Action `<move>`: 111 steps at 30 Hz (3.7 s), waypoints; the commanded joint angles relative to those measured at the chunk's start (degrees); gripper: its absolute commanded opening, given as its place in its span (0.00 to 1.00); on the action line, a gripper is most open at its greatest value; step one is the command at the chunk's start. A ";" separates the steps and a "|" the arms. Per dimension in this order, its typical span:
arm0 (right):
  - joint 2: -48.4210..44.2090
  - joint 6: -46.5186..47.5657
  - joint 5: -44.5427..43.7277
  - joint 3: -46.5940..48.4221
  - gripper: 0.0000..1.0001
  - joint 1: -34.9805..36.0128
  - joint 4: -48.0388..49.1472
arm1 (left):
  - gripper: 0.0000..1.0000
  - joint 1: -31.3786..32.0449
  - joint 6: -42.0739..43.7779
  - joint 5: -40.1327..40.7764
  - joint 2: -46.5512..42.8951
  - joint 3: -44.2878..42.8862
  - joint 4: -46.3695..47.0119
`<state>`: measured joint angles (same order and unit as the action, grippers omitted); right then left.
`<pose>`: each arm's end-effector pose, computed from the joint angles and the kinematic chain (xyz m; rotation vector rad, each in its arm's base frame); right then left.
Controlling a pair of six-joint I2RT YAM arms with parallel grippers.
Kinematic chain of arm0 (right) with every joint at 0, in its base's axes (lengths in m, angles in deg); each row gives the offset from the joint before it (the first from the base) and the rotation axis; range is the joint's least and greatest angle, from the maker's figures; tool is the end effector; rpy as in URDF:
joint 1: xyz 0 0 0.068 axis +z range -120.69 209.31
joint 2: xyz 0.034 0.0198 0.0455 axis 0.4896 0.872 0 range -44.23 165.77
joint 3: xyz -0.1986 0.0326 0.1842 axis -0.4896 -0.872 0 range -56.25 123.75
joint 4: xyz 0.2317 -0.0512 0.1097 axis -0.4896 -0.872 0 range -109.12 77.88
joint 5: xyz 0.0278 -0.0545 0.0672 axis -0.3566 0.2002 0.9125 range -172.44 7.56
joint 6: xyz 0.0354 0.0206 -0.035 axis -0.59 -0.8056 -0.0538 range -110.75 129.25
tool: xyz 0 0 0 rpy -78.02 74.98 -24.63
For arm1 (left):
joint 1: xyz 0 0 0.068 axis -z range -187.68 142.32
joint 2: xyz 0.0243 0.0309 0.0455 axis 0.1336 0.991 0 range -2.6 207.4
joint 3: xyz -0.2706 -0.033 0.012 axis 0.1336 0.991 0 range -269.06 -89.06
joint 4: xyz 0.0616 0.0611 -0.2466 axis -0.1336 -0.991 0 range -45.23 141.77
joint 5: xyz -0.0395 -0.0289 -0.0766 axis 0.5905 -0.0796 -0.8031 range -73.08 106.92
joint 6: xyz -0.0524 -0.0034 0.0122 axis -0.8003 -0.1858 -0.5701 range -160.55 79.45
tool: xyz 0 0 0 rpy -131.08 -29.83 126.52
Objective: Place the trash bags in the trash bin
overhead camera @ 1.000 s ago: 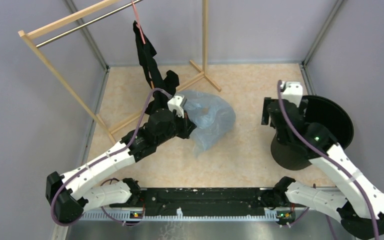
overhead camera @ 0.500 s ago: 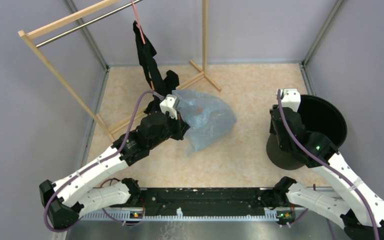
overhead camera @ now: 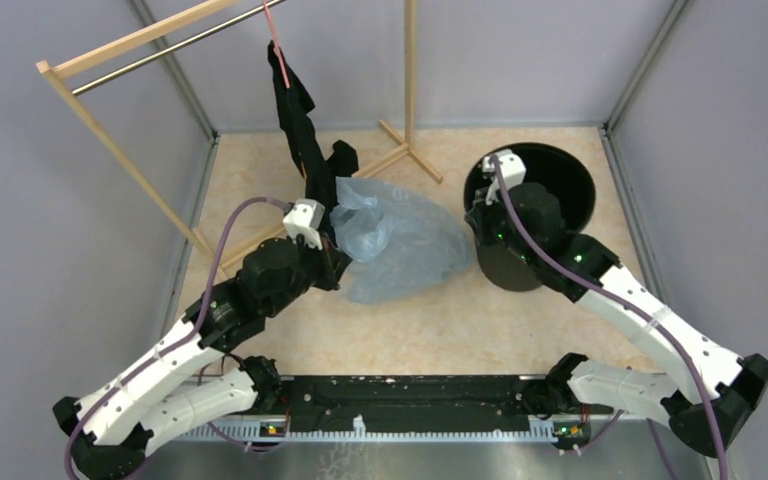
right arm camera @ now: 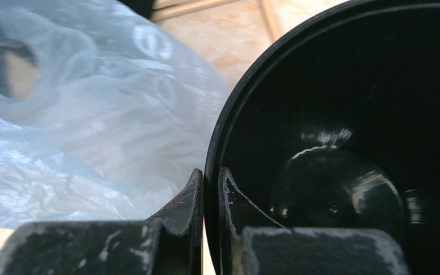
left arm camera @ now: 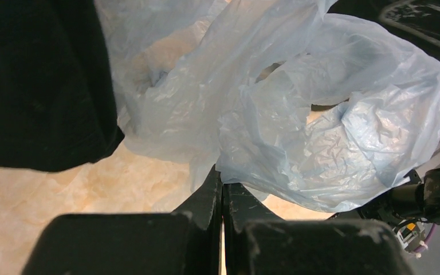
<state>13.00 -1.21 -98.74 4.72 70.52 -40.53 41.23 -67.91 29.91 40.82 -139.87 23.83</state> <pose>0.1690 0.1347 0.3663 -0.3510 1.9642 0.2991 0.1145 -0.1193 0.3479 0.2159 1.9668 -0.6678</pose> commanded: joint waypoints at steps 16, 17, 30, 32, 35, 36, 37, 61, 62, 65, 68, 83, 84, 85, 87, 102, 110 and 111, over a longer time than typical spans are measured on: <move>3.30 -1.53 13.14 2.41 0.01 4.76 7.67 | 0.00 0.05 6.05 -9.14 -8.62 -1.39 2.78; 2.98 -1.53 13.09 2.65 0.02 4.76 7.26 | 0.00 0.05 6.39 -10.07 -8.47 -1.30 3.46; 1.67 1.94 21.17 13.06 0.92 5.26 -4.32 | 0.00 0.05 7.18 -14.94 -7.92 -0.05 5.73; 0.95 3.98 25.21 13.82 0.98 5.28 -4.27 | 0.00 0.05 7.14 -14.92 -8.00 -0.13 5.94; 0.95 5.00 33.33 13.77 0.99 6.00 -2.09 | 0.00 0.05 6.89 -15.08 -7.86 -0.38 6.32; 1.34 4.33 34.83 13.51 0.99 6.93 -0.68 | 0.00 0.05 6.80 -15.26 -7.87 -0.43 6.56; 1.81 3.57 35.44 13.09 0.99 8.61 0.81 | 0.00 0.05 6.67 -15.44 -7.79 -0.48 6.73; 8.34 17.25 9.20 0.00 0.99 29.45 30.11 | 0.00 0.05 4.50 -27.20 -6.07 -0.49 10.83; 8.79 17.09 8.56 -0.45 0.99 29.51 30.48 | 0.00 0.05 4.77 -27.50 -6.15 -0.64 10.82; 9.67 16.68 7.12 -1.48 0.99 29.48 30.79 | 0.00 0.05 5.50 -28.20 -5.86 -1.16 10.82; 9.74 16.22 8.15 -2.79 0.91 29.51 32.65 | 0.00 0.05 5.81 -29.08 -5.30 -1.85 10.81; 6.66 12.82 9.00 -7.28 0.00 29.45 33.32 | 0.99 0.05 8.53 -14.81 -5.70 -14.03 -1.12; 6.10 12.57 9.19 -7.73 0.00 29.45 33.18 | 0.99 0.05 7.44 -10.30 -5.47 -15.18 -2.78; 5.34 12.46 9.63 -8.28 0.00 29.50 33.15 | 0.99 0.05 6.30 -6.26 -5.19 -16.15 -4.44; 3.97 12.30 10.89 -9.30 0.00 29.45 33.23 | 0.99 0.05 4.46 -0.75 -4.62 -17.31 -5.96; -1.52 10.90 14.98 -9.53 0.00 29.45 30.32 | 0.99 0.05 30.85 3.48 12.39 -24.14 10.45; -4.73 7.98 14.26 -10.74 0.00 29.39 30.05 | 0.99 0.05 30.51 4.80 18.99 -29.03 9.78; -4.94 7.98 14.34 -10.50 0.00 29.44 29.64 | 0.99 0.05 29.54 7.87 20.07 -29.59 8.92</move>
<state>9.88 8.06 -84.86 -5.38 100.05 -11.70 41.18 -39.16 33.00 57.26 -165.94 30.89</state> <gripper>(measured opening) 0.004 0.987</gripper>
